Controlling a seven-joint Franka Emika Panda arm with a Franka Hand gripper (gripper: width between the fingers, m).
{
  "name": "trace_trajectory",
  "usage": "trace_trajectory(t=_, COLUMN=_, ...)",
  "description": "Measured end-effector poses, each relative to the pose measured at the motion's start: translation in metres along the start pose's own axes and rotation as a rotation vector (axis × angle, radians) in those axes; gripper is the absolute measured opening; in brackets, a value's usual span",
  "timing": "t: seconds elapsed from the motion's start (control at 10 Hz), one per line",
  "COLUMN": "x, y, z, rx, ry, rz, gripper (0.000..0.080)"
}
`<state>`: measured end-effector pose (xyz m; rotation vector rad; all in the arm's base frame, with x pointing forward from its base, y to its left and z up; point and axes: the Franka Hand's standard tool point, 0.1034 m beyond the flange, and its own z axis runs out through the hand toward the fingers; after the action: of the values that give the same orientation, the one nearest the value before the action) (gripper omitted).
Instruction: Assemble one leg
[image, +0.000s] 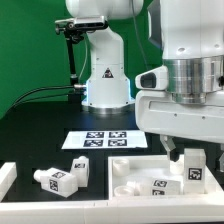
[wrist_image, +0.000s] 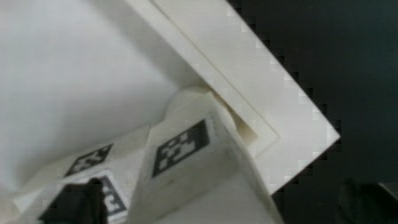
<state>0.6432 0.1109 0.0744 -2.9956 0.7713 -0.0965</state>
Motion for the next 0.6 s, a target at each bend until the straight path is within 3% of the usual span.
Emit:
trace_trajectory(t=0.2, x=-0.0017, y=-0.0029, z=0.0002, rx=-0.005, ry=0.007, rz=-0.003, gripper=0.0649)
trace_trajectory(t=0.4, x=-0.0013, y=-0.0025, z=0.0002, rx=-0.005, ry=0.007, rz=0.005, gripper=0.0392)
trace_trajectory(t=0.5, x=-0.0018, y=-0.0012, z=0.0007, rx=-0.007, ry=0.004, rz=0.113, gripper=0.0392)
trace_trajectory(t=0.6, x=-0.0014, y=-0.0004, z=0.0009, rx=-0.008, ry=0.004, rz=0.174, gripper=0.0286)
